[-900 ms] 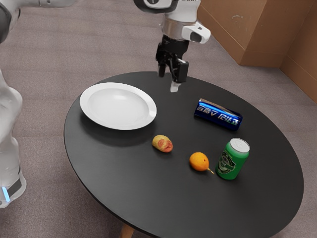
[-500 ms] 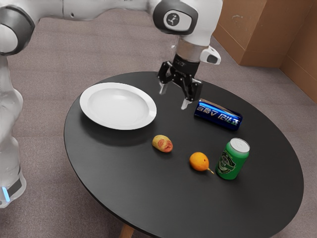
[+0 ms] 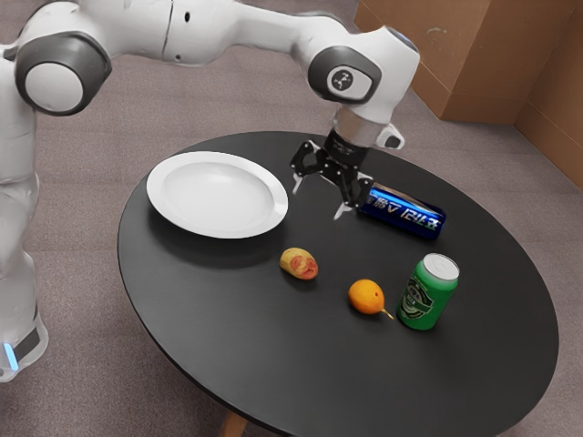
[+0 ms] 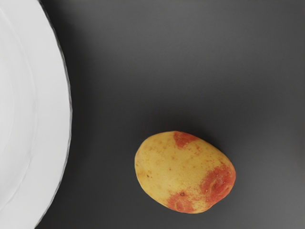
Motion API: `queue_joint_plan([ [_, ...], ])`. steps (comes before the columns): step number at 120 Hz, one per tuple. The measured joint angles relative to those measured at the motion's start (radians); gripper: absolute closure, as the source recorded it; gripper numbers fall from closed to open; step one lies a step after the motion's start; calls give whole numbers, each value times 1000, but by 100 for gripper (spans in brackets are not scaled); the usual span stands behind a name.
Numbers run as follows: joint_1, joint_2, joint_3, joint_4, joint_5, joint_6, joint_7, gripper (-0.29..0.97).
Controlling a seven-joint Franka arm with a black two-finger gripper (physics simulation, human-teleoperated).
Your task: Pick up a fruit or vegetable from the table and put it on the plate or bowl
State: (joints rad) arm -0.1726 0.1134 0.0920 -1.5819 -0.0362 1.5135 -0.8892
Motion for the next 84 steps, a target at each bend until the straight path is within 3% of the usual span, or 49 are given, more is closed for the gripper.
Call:
queue_joint_plan([
  [14, -8, 1, -1, -1, 16, 30, 88, 0],
  [37, -13, -10, -17, -6, 102, 57, 256, 0],
  [84, -3, -72, -48, -48, 96, 71, 704, 0],
])
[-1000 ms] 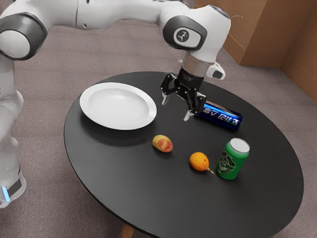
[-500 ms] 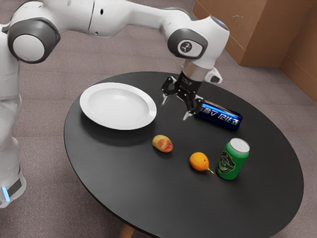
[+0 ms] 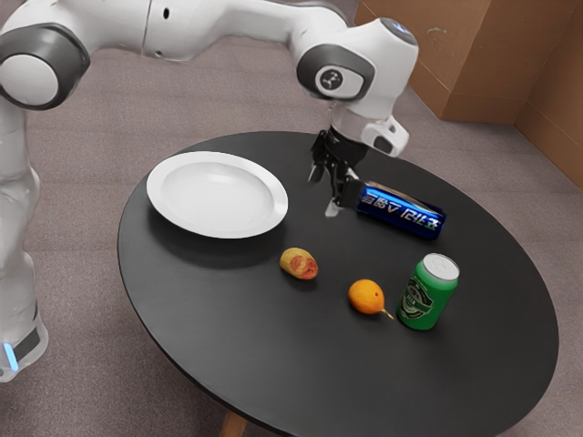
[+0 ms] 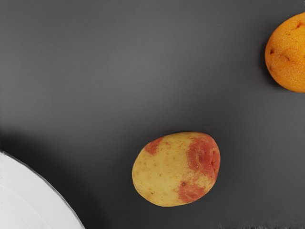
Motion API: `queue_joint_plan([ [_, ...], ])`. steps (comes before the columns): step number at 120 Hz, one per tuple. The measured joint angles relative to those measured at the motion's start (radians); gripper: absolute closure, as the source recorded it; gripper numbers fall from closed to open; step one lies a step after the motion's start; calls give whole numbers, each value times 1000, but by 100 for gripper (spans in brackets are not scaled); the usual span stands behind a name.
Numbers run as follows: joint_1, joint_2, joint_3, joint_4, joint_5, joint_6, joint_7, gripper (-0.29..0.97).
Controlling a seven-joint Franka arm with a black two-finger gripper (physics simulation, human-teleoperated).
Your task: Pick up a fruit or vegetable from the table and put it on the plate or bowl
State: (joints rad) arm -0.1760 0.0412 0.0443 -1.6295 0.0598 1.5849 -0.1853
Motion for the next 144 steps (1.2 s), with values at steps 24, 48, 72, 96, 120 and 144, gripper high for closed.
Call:
queue_joint_plan([
  [24, 35, 8, 3, 0, -2, 2, 159, 0],
  [48, 42, 68, -3, -28, -5, 66, 277, 0],
  [72, 63, 74, -7, -105, -6, 181, 362, 0],
  [96, 69, 86, -26, -118, -6, 250, 444, 0],
  [120, 104, 104, -50, -123, 1, 304, 553, 0],
  [144, 107, 125, -56, -139, -3, 348, 649, 0],
])
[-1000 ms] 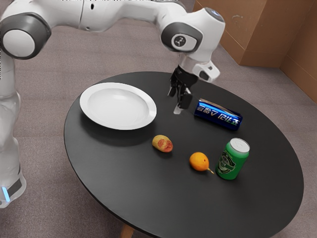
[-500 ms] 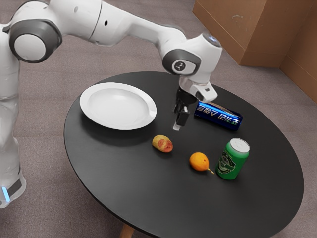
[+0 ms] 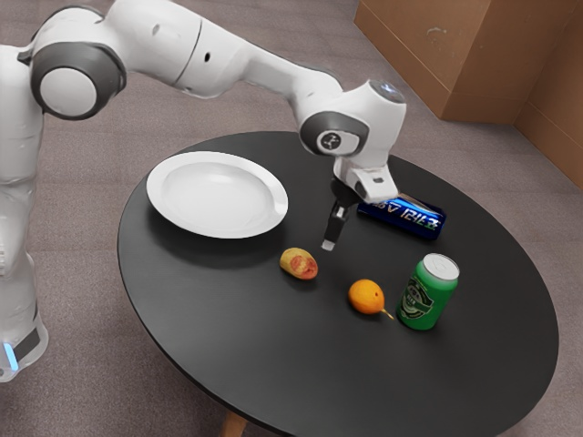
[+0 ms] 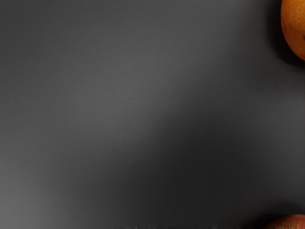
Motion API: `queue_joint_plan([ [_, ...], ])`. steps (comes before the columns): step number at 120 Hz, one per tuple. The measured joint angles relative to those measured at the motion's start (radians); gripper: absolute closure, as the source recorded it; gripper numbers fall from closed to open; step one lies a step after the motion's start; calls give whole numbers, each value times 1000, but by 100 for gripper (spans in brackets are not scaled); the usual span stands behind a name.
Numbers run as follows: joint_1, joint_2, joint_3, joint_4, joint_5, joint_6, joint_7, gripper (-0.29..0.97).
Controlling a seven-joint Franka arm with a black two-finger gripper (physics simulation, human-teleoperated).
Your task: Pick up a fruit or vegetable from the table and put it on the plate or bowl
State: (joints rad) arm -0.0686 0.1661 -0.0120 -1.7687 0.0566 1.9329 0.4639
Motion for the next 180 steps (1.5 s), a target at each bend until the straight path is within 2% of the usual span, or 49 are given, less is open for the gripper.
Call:
queue_joint_plan([
  [28, 20, -12, 0, -96, -58, 40, 78, 0],
  [66, 9, -3, -23, -97, -51, 89, 139, 0],
  [111, 4, -143, -24, -240, -102, 115, 182, 0],
  [147, -3, -191, -24, -360, -144, 148, 180, 0],
  [153, -4, -191, -24, -368, -149, 161, 179, 4],
  [168, -1, -194, -23, -372, -152, 196, 166, 27],
  [180, 2, -195, -23, -372, -148, 219, 151, 32],
])
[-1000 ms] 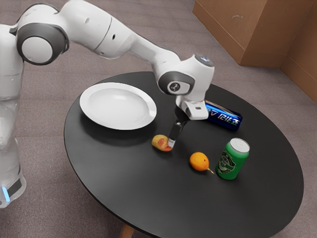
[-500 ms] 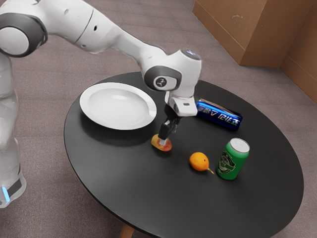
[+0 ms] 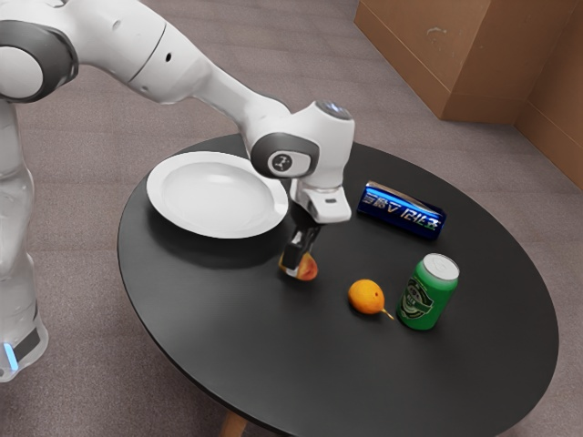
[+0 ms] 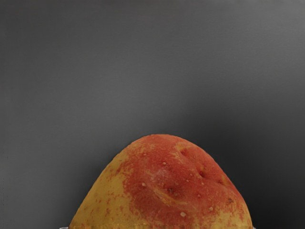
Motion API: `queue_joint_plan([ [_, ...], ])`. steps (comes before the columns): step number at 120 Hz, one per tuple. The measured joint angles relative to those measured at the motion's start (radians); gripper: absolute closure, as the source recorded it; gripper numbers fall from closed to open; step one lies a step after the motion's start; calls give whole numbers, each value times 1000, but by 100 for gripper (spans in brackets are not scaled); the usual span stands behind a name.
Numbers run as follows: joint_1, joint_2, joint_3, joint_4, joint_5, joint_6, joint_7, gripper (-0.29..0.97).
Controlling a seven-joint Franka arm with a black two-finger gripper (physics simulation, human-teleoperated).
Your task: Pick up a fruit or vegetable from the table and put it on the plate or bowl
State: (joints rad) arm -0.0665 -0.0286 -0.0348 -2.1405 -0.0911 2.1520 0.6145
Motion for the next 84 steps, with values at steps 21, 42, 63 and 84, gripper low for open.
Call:
queue_joint_plan([
  [21, 6, -11, 0, 0, 13, 29, -31, 35],
  [42, -14, -89, 0, 10, 105, 42, -76, 35],
  [63, 102, -264, 6, -4, 148, 7, -112, 34],
  [84, 232, -443, 4, -191, 106, -25, -148, 38],
])
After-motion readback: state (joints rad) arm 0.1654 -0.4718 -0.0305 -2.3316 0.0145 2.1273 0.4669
